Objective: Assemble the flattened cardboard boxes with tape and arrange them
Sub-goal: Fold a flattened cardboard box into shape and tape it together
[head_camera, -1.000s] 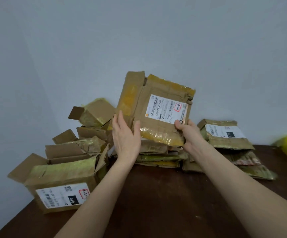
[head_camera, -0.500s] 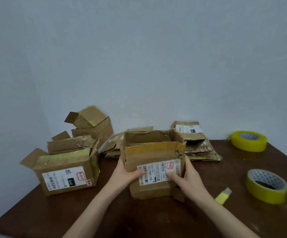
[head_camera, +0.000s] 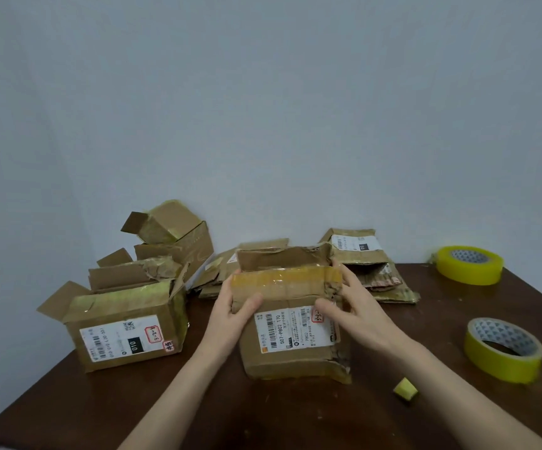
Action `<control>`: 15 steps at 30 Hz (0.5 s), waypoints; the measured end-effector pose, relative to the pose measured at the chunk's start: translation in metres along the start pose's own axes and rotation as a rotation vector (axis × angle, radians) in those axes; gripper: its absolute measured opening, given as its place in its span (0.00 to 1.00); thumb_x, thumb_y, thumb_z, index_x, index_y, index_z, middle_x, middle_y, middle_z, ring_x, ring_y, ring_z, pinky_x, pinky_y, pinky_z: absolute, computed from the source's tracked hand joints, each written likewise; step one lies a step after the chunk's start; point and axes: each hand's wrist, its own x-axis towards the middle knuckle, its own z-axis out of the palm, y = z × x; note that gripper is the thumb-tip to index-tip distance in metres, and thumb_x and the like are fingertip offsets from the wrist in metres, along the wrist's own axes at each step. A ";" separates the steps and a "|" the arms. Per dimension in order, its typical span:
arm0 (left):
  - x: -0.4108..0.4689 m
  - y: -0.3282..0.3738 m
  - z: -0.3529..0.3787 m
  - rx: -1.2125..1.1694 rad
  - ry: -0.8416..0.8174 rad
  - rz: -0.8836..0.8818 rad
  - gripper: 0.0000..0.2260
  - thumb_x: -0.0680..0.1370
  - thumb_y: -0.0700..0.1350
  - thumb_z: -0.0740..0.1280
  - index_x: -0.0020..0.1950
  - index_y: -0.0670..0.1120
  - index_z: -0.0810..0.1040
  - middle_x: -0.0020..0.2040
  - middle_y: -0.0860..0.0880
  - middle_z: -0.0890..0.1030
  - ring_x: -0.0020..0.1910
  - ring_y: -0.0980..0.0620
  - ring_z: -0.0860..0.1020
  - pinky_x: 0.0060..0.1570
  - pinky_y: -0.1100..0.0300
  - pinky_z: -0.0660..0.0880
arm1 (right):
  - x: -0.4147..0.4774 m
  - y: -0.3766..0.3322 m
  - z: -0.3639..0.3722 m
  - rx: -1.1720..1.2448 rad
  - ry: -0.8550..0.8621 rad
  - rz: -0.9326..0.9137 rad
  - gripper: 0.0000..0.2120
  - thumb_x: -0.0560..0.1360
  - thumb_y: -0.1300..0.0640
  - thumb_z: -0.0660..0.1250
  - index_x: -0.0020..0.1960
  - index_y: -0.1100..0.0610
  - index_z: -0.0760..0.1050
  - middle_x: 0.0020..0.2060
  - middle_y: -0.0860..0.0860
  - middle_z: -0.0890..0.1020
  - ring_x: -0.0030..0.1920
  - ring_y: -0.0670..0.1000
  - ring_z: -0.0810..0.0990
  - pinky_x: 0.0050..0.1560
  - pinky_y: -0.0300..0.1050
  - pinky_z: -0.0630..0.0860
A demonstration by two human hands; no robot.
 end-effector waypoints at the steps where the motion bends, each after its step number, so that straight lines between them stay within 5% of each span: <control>1: 0.003 0.000 0.000 0.006 0.010 -0.001 0.37 0.64 0.64 0.69 0.68 0.48 0.69 0.57 0.47 0.81 0.53 0.54 0.81 0.49 0.62 0.78 | 0.002 0.000 0.001 0.046 0.006 -0.012 0.17 0.70 0.28 0.59 0.53 0.32 0.76 0.76 0.39 0.57 0.73 0.40 0.61 0.70 0.54 0.65; 4: 0.012 -0.001 -0.002 0.080 0.093 0.008 0.31 0.66 0.68 0.67 0.65 0.54 0.71 0.58 0.51 0.79 0.57 0.51 0.79 0.56 0.49 0.77 | 0.003 -0.001 0.003 0.112 0.114 0.029 0.18 0.74 0.36 0.63 0.63 0.33 0.68 0.73 0.40 0.63 0.68 0.42 0.67 0.66 0.47 0.68; 6: 0.017 0.003 -0.002 0.097 0.131 0.036 0.28 0.66 0.64 0.69 0.64 0.64 0.67 0.60 0.55 0.74 0.61 0.55 0.75 0.61 0.52 0.72 | 0.005 0.002 0.002 0.194 0.160 0.118 0.36 0.73 0.44 0.71 0.75 0.41 0.56 0.72 0.41 0.62 0.60 0.39 0.72 0.57 0.38 0.71; 9: 0.032 0.013 0.000 0.106 0.002 -0.015 0.35 0.71 0.56 0.72 0.73 0.63 0.57 0.62 0.56 0.69 0.64 0.57 0.68 0.64 0.57 0.66 | 0.016 0.001 -0.004 0.178 0.129 0.142 0.54 0.65 0.39 0.76 0.79 0.44 0.45 0.75 0.41 0.57 0.70 0.45 0.66 0.68 0.44 0.65; 12: 0.045 0.011 -0.003 0.313 -0.139 0.052 0.23 0.67 0.63 0.66 0.61 0.59 0.74 0.61 0.57 0.72 0.60 0.66 0.70 0.62 0.60 0.67 | 0.028 -0.001 -0.011 0.036 0.129 0.106 0.52 0.64 0.39 0.76 0.78 0.45 0.49 0.74 0.44 0.59 0.73 0.45 0.59 0.71 0.46 0.59; 15: 0.045 0.006 -0.007 0.320 -0.157 0.021 0.21 0.64 0.66 0.63 0.51 0.58 0.77 0.57 0.58 0.73 0.56 0.70 0.70 0.55 0.64 0.66 | 0.034 0.003 -0.017 -0.085 0.058 0.132 0.41 0.61 0.35 0.74 0.71 0.43 0.66 0.67 0.48 0.63 0.71 0.50 0.63 0.70 0.48 0.63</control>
